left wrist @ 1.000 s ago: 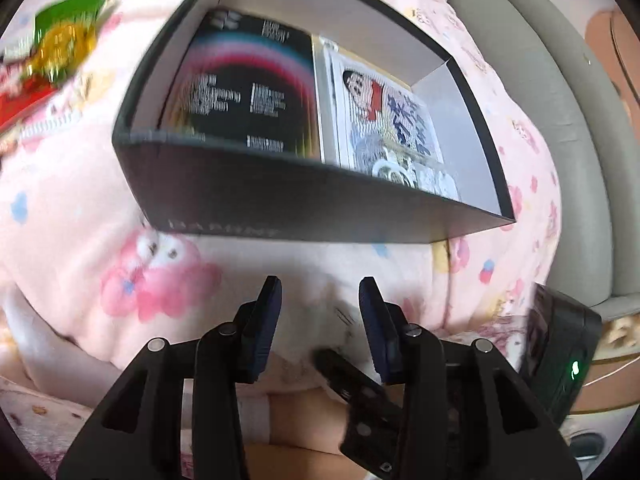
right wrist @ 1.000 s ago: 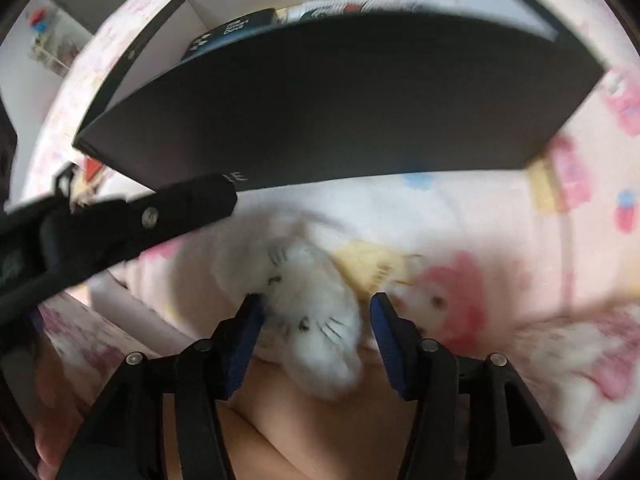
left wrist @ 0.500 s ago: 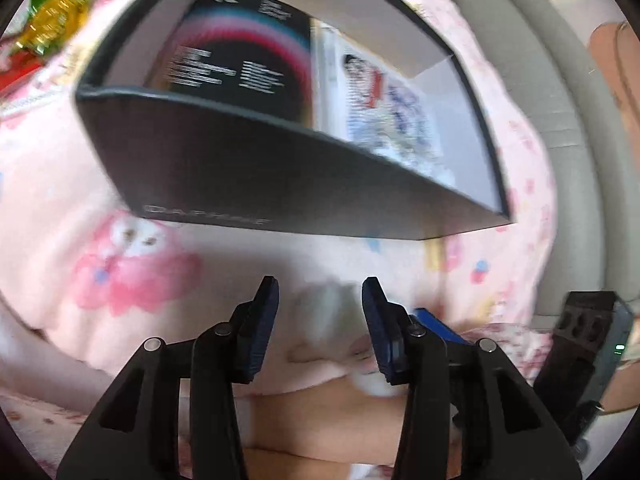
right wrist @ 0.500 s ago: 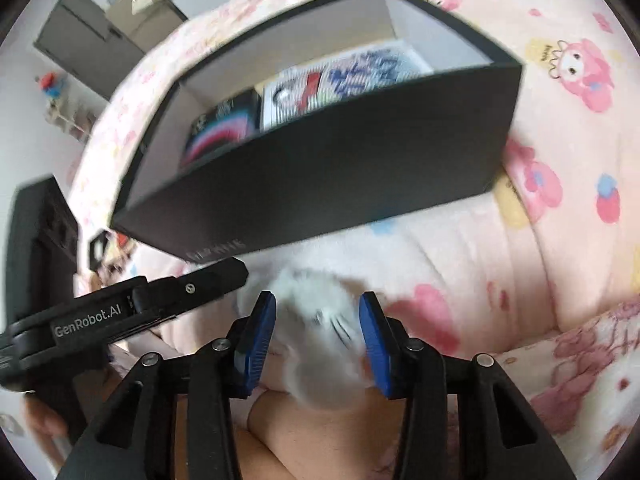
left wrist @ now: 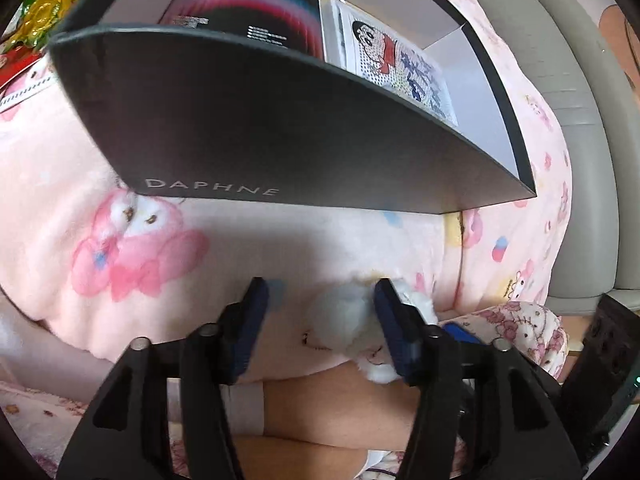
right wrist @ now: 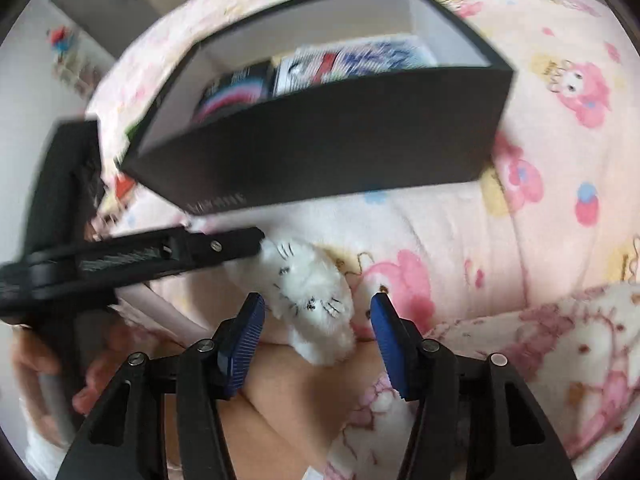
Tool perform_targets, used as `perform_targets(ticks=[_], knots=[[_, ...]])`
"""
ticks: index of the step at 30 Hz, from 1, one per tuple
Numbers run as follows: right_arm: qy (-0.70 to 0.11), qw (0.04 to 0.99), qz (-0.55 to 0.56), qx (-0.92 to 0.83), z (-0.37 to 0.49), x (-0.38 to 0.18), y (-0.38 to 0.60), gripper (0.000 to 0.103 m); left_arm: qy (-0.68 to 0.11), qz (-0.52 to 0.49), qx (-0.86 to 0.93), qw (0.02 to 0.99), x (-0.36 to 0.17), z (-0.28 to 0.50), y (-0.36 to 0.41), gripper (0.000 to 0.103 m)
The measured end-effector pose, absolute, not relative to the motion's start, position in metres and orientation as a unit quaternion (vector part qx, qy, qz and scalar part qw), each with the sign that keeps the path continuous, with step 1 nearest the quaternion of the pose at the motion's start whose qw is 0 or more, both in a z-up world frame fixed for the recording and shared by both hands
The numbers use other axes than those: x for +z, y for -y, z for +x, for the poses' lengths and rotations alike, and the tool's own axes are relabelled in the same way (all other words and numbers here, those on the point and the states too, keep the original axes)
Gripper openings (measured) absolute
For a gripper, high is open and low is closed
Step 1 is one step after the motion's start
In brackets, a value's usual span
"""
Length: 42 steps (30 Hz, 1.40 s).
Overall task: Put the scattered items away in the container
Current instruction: 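Lift the white plush keychain with the right gripper up over the box rim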
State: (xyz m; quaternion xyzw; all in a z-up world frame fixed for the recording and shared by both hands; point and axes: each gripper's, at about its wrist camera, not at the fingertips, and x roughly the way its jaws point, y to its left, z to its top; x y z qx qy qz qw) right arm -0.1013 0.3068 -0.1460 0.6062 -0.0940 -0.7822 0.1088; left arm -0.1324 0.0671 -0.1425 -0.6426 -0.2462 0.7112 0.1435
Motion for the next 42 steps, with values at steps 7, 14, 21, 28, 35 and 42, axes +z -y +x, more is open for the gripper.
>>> perform_targets(ticks=[7, 14, 21, 28, 35, 42], knots=[[0.056, 0.142, 0.632, -0.76, -0.112, -0.179, -0.292, 0.037, 0.254, -0.647, 0.702, 0.155, -0.148, -0.136, -0.07, 0.056], [0.001, 0.215, 0.6, -0.771, -0.135, -0.157, -0.276, 0.032, 0.302, -0.609, 0.72, 0.14, -0.139, -0.14, -0.051, 0.055], [0.029, 0.147, 0.646, -0.748, -0.155, -0.166, -0.302, 0.042, 0.266, -0.63, 0.72, 0.116, -0.146, -0.145, -0.059, 0.055], [0.14, 0.084, 0.601, -0.783, -0.117, -0.141, -0.348, 0.042, 0.303, -0.611, 0.72, 0.132, -0.141, -0.15, -0.054, 0.055], [0.21, 0.056, 0.594, -0.775, -0.118, -0.157, -0.363, 0.042, 0.305, -0.607, 0.728, 0.096, -0.155, -0.163, -0.065, 0.055], [0.274, 0.135, 0.615, -0.726, -0.126, -0.182, -0.348, 0.04, 0.296, -0.604, 0.734, 0.093, -0.154, -0.164, -0.064, 0.053]])
